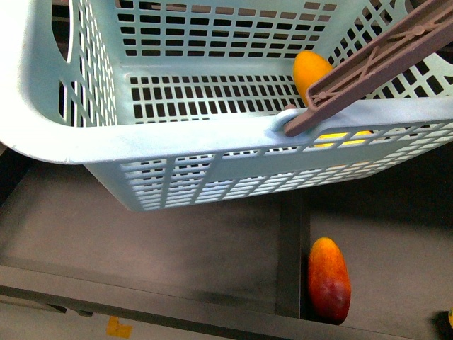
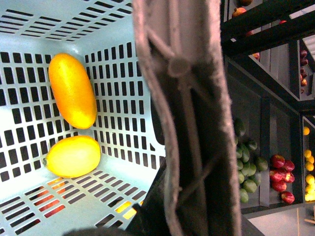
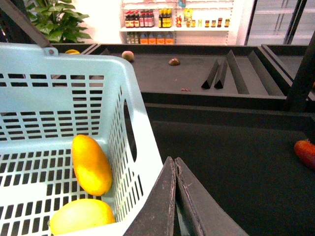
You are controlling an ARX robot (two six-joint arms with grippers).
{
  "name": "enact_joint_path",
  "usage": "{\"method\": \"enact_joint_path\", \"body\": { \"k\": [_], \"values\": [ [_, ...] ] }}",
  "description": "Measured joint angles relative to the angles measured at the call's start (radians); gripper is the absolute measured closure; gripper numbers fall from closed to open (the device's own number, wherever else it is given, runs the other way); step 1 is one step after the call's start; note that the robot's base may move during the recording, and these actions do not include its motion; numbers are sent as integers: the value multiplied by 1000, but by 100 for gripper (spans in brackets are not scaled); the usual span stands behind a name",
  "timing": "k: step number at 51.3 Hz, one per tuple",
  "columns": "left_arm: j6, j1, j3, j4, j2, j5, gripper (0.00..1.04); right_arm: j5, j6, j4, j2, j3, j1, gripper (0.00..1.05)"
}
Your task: Pick lemon and mango into basket
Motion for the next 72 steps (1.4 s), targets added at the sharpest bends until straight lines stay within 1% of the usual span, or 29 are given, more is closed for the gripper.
{"method": "enact_joint_path", "body": {
  "k": [15, 32, 35, 64, 72],
  "values": [
    [0, 0, 0, 0, 0, 0, 100, 0, 0, -78, -150, -76, 0, 103],
    [1, 0, 0, 0, 0, 0, 100, 0, 0, -177, -291, -116, 0, 103],
    [0, 0, 0, 0, 0, 0, 100, 0, 0, -155, -308, -139, 0, 103],
    [1, 0, 0, 0, 0, -1, 100, 0, -1, -376, -541, -140, 0, 103],
    [1, 0, 0, 0, 0, 0, 100, 0, -1, -415, -581, -140, 0, 103]
  ]
}}
